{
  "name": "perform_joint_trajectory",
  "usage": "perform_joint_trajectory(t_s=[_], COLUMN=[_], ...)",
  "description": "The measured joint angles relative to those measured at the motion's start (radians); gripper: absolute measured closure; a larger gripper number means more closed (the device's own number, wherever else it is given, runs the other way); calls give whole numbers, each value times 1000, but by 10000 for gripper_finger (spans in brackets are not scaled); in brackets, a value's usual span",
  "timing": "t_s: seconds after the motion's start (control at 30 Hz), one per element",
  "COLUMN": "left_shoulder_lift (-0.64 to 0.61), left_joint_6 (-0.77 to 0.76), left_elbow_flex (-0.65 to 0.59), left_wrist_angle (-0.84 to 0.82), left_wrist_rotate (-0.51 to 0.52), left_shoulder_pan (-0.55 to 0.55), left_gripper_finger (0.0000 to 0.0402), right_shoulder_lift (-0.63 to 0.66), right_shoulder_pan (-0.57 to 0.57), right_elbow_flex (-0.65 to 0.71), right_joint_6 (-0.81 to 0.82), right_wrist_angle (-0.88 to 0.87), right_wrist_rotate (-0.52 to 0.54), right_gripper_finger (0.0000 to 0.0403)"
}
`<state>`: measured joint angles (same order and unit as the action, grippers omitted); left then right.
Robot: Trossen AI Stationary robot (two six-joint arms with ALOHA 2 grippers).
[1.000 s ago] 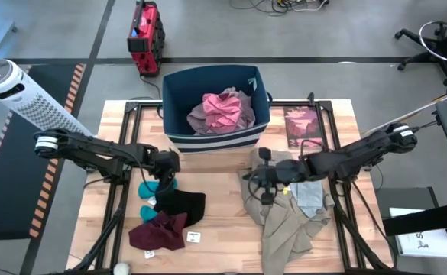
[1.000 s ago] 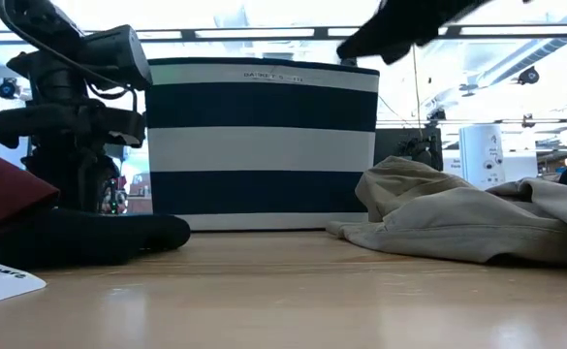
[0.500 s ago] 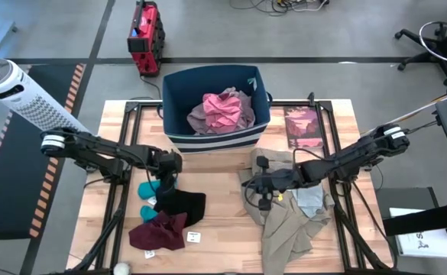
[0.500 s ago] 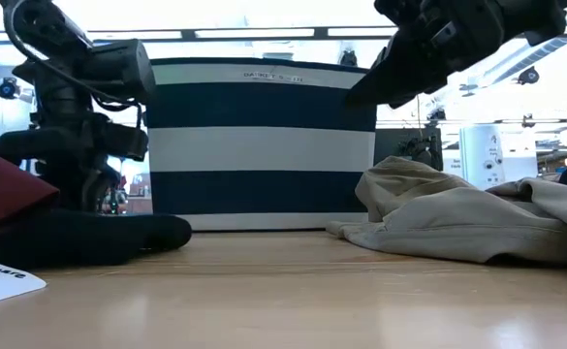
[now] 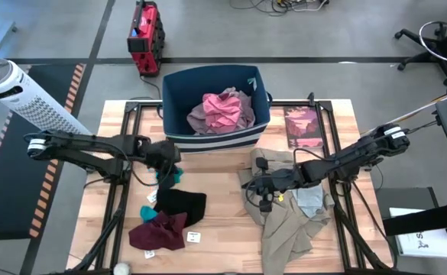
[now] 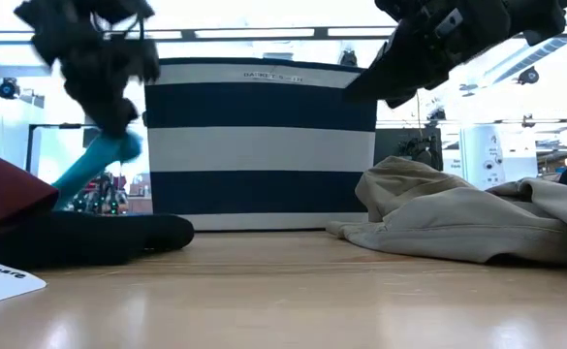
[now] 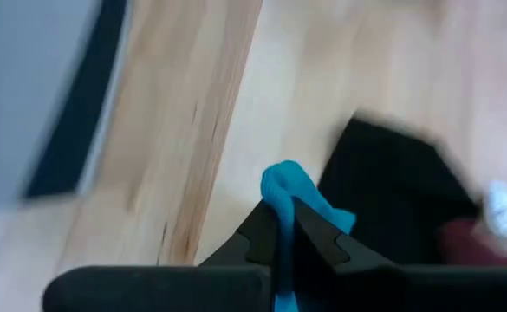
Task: Sort clothes
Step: Put the blue sock into the blue laundry bin
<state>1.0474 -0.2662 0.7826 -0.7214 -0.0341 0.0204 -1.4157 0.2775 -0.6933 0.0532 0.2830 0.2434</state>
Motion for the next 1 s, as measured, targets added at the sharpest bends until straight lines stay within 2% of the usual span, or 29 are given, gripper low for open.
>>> perform_joint_trajectory(t_s=[0.17,0.4,0.67,0.87,1.0], left_shoulder_lift=[-4,32,116,182,211], left_joint_6=[39,103,138,224,282], left_elbow_flex=[139,316,452,550,610], left_wrist_angle=[-13,-30,-40,-46,-47], left_wrist_rotate=[3,124,169,229,269], left_shoulder_pan=[0,0,0,0,1], left_gripper_finger=[401,401,401,402,402], right_shoulder_lift=[1,1,1,1,1], right_shoulder_pan=[0,0,0,5,26], right_elbow_flex=[0,0,0,0,0], right_joint_6=[-1,-2,48,53,8], right_wrist_angle=[32,85,127,174,231], right_wrist_rotate=[4,37,188,215,283], right_gripper_finger=[403,403,403,403,403])
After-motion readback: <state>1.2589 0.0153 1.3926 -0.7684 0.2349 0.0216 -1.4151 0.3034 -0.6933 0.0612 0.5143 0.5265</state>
